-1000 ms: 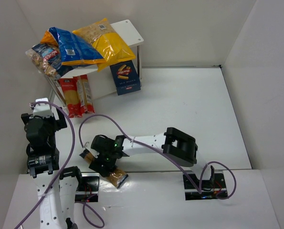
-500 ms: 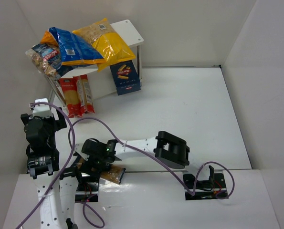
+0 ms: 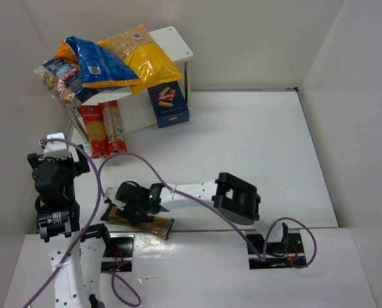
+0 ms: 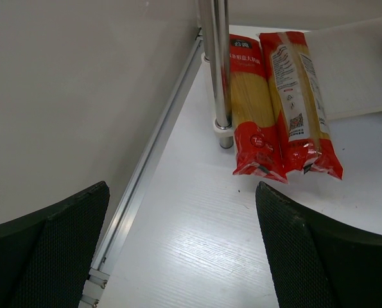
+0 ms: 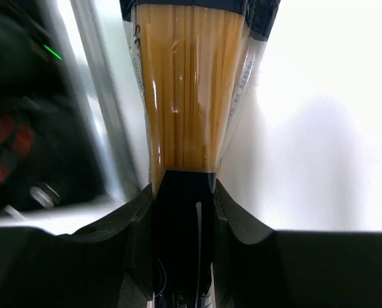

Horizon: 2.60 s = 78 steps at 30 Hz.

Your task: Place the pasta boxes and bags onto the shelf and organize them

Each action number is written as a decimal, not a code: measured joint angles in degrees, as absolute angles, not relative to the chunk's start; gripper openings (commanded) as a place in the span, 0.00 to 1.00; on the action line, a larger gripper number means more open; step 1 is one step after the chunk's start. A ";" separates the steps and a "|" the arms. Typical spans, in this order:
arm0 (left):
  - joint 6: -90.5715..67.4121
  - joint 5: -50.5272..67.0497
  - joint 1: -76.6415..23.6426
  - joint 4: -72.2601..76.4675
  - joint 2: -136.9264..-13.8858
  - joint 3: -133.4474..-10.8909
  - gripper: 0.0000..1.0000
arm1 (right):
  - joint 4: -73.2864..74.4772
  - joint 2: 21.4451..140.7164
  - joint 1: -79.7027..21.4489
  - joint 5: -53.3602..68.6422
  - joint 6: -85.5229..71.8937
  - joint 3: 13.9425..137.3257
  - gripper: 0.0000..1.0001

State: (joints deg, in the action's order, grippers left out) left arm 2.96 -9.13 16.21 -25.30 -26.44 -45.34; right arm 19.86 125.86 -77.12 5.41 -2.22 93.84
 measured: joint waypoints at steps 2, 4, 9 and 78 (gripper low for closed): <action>2.96 -9.13 16.21 -25.30 -26.44 -45.34 1.00 | 20.73 123.46 -75.20 5.41 -1.30 90.61 0.00; 2.96 -9.13 16.21 -25.32 -26.44 -45.34 1.00 | 20.93 121.34 -72.77 4.93 -0.14 87.72 0.00; 2.96 -8.97 16.21 -25.30 -26.44 -45.34 1.00 | 22.59 116.71 -64.45 1.48 3.03 82.00 0.00; 3.05 -7.40 15.66 -25.30 -25.96 -45.34 1.00 | 30.50 92.38 -47.94 4.69 11.40 73.08 0.00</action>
State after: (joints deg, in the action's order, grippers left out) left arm 3.05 -7.40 15.66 -25.30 -25.96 -45.34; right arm 30.50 92.38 -47.94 4.69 11.40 73.08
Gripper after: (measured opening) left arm 1.001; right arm 0.466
